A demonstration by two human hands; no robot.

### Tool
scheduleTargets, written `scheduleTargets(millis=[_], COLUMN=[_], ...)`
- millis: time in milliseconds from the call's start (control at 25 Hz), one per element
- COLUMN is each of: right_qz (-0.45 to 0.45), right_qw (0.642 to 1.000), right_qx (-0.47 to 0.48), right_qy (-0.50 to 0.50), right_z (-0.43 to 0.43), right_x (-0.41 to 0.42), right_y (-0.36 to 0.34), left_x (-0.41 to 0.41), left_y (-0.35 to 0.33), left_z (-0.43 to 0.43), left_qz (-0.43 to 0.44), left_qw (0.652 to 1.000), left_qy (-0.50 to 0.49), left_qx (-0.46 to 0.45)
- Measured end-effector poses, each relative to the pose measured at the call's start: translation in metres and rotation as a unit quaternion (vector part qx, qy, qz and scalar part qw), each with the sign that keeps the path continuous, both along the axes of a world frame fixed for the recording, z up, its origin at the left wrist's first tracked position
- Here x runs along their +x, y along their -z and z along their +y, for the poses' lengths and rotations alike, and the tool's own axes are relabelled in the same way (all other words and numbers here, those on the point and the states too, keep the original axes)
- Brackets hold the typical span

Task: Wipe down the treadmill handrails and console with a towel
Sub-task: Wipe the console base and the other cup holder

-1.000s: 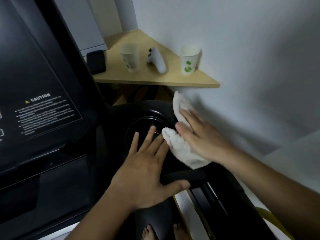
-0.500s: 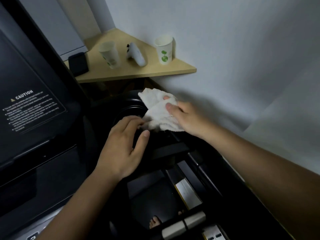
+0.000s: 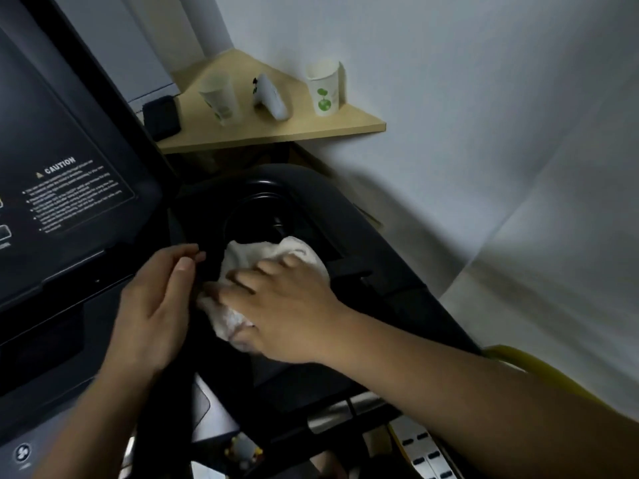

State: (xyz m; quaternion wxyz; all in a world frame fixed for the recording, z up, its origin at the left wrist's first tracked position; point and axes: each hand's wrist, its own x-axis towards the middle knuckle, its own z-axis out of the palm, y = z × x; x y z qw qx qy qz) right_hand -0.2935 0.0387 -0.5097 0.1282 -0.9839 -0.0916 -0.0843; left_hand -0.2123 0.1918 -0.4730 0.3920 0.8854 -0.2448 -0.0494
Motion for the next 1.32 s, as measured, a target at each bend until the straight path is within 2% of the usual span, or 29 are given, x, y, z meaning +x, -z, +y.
scheduleTargets(millis=[80,160,200,280,400,440,520,600,680,760,800,840,960,1040,1120,1240,1320], right_qz=[-0.020,-0.053,-0.053,-0.019,0.168,0.195,0.172,0.164,0.186,0.190,0.183,0.175,0.157,0.132,0.123,0.097,0.079], right_qw=[0.999,0.998,0.997,0.979,0.917,0.903,0.902,0.912,0.926,0.924,0.920,0.917,0.915,0.918,0.925,0.918,0.917], right_qx=[-0.033,-0.003,0.026,0.124,0.243,0.270,0.287,0.252,0.119,-0.034,-0.064,-0.057,0.043,0.067,0.033,-0.060,-0.059], right_qy=[0.001,0.027,0.057,0.163,0.268,0.272,0.271,0.278,0.307,0.330,0.341,0.353,0.369,0.369,0.358,0.381,0.387], right_z=[-0.034,-0.072,-0.089,-0.117,-0.131,-0.129,-0.120,-0.109,-0.086,-0.056,-0.050,-0.051,-0.066,-0.066,-0.057,-0.034,-0.037], right_x=[-0.023,-0.052,-0.066,-0.083,-0.065,-0.058,-0.051,-0.068,-0.107,-0.142,-0.144,-0.135,-0.081,-0.065,-0.088,-0.166,-0.181], right_y=[0.014,0.021,0.021,0.013,0.013,0.017,0.015,0.015,0.015,0.014,0.015,0.017,0.013,0.010,0.015,0.030,0.037], left_x=[-0.009,-0.018,-0.021,-0.019,-0.020,-0.025,-0.039,-0.052,-0.069,-0.094,-0.108,-0.123,-0.151,-0.155,-0.158,-0.157,-0.156], left_y=[0.002,0.006,0.006,0.006,0.010,0.013,0.016,0.019,0.021,0.028,0.033,0.037,0.048,0.049,0.052,0.056,0.058], left_z=[0.007,0.004,0.002,0.001,0.001,-0.003,-0.011,-0.017,-0.015,-0.010,-0.008,-0.005,-0.003,-0.002,-0.001,-0.002,-0.004], left_qz=[-0.059,-0.112,-0.112,-0.137,-0.175,-0.179,-0.187,-0.176,-0.176,-0.190,-0.201,-0.209,-0.233,-0.242,-0.254,-0.250,-0.256], left_qw=[0.987,0.949,0.936,0.921,0.900,0.897,0.901,0.904,0.905,0.901,0.897,0.892,0.866,0.852,0.850,0.851,0.852], left_qy=[0.043,0.081,0.086,0.103,0.129,0.136,0.150,0.160,0.161,0.181,0.200,0.221,0.266,0.278,0.274,0.268,0.261], left_qx=[0.141,0.285,0.321,0.350,0.378,0.381,0.363,0.356,0.353,0.344,0.339,0.333,0.352,0.372,0.372,0.376,0.374])
